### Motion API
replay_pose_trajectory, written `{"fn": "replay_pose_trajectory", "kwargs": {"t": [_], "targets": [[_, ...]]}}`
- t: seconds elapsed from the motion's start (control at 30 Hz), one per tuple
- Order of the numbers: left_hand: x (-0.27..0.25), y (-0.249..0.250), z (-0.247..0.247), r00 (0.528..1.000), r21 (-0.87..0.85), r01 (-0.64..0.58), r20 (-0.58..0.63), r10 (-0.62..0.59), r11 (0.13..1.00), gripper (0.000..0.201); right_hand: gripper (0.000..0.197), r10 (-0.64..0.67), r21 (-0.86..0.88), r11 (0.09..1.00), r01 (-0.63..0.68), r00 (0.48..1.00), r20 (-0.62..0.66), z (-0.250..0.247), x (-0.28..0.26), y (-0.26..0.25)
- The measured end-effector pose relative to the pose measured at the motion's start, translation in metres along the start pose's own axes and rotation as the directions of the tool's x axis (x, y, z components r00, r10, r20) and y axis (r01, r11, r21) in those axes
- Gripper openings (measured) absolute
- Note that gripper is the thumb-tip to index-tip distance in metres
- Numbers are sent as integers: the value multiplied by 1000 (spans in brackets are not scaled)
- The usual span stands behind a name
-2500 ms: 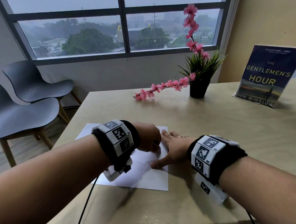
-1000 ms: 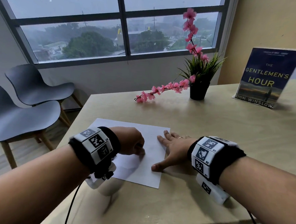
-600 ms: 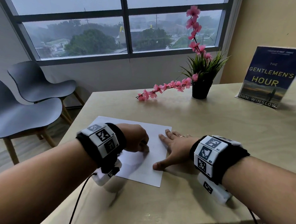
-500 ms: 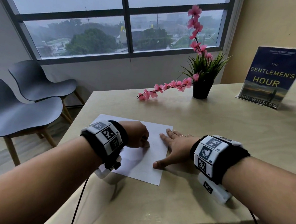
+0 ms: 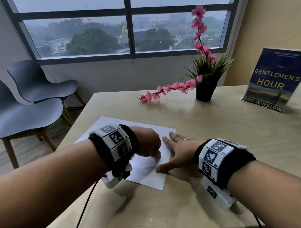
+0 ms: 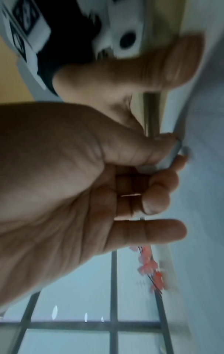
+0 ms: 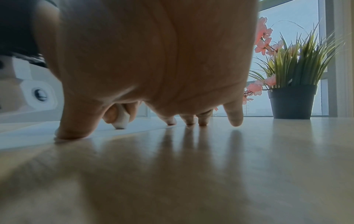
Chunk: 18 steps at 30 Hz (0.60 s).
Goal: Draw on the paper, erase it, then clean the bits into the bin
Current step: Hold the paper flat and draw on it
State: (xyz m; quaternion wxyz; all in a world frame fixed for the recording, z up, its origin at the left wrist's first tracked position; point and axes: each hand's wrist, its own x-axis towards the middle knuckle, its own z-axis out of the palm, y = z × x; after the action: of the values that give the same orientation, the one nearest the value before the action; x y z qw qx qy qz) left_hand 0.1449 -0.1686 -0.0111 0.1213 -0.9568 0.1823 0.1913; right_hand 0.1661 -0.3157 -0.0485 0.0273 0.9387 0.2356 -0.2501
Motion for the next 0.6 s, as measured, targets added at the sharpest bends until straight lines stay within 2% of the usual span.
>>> {"fn": "replay_pose_trajectory", "kwargs": {"t": [0.13,0.3,0.43,0.6], "targets": [[2,-6,-6,997,-10,56,-50,-57,998,36,122,10,-7,1000,-10,1000,11,-1,0,-1],[-4,-4,4,1000,-19,0,14,0,1000,33,121,2,-9,1000,-2,1000,15,-2,-1,-1],[-5,-17,3,997,-70,76,-23,-78,995,31,122,7,-6,1000,-7,1000,21,-2,-2,-1],[-10,-10,8,999,-26,17,33,-16,1000,29,122,6,-7,1000,-5,1000,29,-3,-2,-1]]}}
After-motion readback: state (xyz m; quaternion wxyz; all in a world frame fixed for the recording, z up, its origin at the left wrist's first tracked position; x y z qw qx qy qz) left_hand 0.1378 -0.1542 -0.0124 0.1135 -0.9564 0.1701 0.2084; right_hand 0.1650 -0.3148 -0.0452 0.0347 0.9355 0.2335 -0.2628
